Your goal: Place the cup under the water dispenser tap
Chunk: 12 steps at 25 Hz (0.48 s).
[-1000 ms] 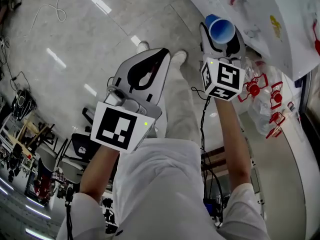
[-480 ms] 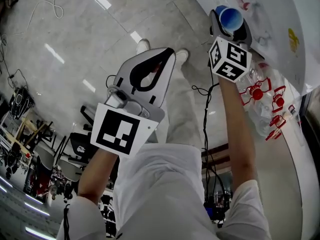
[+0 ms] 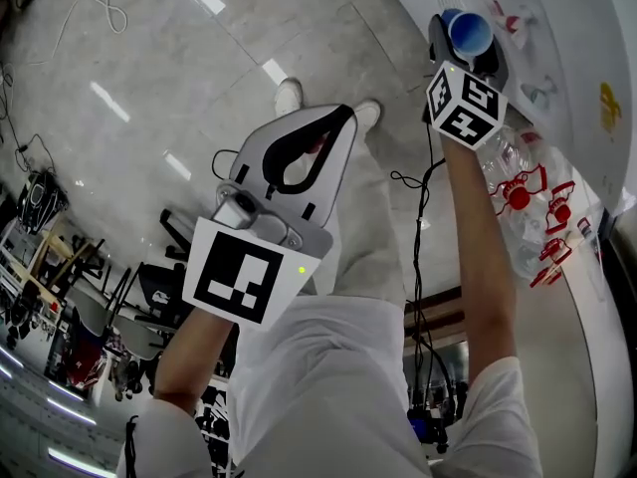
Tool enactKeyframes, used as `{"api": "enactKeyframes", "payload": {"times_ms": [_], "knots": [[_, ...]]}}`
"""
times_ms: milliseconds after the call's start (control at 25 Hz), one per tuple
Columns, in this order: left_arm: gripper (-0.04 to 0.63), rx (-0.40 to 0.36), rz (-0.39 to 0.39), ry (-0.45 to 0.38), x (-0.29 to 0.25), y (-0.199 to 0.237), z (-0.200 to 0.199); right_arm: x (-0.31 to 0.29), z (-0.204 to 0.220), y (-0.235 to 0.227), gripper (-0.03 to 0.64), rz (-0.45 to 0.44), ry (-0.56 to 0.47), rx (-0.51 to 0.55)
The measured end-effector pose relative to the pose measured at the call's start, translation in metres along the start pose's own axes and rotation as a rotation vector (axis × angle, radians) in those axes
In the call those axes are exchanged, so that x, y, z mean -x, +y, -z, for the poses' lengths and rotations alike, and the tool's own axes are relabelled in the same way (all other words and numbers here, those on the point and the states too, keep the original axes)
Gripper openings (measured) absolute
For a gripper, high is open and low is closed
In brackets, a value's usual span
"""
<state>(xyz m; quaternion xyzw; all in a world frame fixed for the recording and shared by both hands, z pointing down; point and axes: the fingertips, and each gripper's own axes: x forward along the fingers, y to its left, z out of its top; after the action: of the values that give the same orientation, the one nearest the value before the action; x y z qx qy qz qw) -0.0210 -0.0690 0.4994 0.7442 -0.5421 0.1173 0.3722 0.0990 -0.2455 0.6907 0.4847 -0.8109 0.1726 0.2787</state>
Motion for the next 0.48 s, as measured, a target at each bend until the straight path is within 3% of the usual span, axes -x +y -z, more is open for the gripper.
{"api": "enactKeyframes", "payload": {"times_ms": [480], "knots": [[0.008,0.032,-0.013,0.018,-0.009,0.01,0.013,-0.036,0.012,-0.017,0.368,0.062,0.009,-0.014]]}}
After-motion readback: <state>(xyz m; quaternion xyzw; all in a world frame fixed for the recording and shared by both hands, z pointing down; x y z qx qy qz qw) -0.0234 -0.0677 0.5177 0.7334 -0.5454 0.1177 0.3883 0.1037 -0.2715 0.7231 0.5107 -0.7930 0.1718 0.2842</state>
